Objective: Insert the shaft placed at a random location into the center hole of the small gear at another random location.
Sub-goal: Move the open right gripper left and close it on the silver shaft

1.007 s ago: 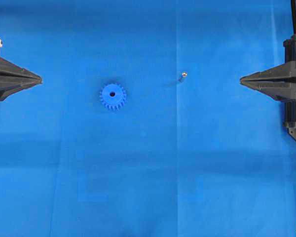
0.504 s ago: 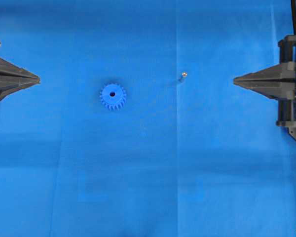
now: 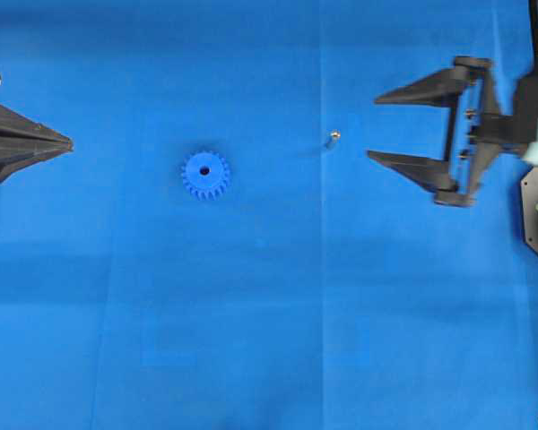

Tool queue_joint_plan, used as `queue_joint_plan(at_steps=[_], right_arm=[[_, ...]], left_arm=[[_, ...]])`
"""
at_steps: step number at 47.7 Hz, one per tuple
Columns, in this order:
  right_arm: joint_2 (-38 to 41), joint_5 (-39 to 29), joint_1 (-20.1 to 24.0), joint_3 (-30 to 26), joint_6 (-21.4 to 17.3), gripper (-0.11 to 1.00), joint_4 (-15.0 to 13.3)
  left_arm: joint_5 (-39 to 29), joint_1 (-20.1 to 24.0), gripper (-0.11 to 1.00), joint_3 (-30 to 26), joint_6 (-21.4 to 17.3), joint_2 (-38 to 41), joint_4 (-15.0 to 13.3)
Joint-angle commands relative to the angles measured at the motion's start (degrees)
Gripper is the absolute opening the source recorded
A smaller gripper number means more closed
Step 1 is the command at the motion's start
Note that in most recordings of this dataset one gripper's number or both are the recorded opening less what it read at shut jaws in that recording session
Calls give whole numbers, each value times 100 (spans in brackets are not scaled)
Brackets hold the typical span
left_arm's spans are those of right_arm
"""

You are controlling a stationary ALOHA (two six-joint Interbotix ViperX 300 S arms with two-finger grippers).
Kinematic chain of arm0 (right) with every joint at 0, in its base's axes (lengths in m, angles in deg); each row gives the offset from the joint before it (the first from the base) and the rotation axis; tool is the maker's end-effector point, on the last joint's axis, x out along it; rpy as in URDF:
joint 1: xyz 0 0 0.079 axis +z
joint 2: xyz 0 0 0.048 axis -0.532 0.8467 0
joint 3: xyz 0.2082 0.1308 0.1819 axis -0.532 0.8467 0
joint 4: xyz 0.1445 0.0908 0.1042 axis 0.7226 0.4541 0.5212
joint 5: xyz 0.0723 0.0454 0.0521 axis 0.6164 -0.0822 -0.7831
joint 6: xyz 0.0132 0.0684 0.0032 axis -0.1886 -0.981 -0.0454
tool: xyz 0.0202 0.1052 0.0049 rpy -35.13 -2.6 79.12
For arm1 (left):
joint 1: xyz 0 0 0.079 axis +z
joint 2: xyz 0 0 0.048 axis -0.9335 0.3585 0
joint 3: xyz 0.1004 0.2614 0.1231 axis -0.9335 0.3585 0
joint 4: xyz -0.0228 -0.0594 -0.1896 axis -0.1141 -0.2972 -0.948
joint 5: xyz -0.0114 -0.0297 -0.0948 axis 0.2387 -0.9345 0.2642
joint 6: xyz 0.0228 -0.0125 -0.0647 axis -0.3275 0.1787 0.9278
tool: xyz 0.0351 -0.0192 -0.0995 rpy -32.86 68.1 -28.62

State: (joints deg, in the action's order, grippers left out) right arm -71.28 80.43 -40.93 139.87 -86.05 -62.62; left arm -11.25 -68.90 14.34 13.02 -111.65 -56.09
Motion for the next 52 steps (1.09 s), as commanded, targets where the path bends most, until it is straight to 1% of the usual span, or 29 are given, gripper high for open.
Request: queue_joint_plan(at_steps=[1, 2, 5, 12, 21, 29, 37, 39, 42, 49, 52], right_arm=[[483, 308, -70, -97, -9, 79, 79], [606, 369, -79, -114, -9, 76, 105], [1037, 545, -114, -167, -9, 73, 229], [1890, 888, -185, -255, -9, 74, 439], [2681, 1283, -202, -334, -9, 73, 782], [3129, 1485, -202, -369, -9, 73, 984], [3190, 1512, -202, -352, -9, 71, 1002], [3190, 1512, -202, -360, -9, 67, 1002], [3190, 1521, -202, -360, 0, 57, 984], [3190, 1512, -202, -360, 26, 17, 905], [3190, 1485, -202, -360, 26, 5, 879]], left_arm=[[26, 9, 0, -53, 9, 18, 9], [35, 0, 0, -53, 9, 18, 18], [35, 9, 0, -53, 9, 18, 9], [26, 0, 0, -44, 9, 26, 18], [26, 0, 0, -35, 9, 26, 9], [26, 26, 0, -9, 9, 18, 9], [26, 70, 0, 9, 9, 18, 9], [26, 70, 0, 9, 9, 18, 18], [26, 79, 0, 18, 9, 26, 9], [26, 88, 0, 18, 9, 18, 18], [26, 88, 0, 18, 9, 18, 9]])
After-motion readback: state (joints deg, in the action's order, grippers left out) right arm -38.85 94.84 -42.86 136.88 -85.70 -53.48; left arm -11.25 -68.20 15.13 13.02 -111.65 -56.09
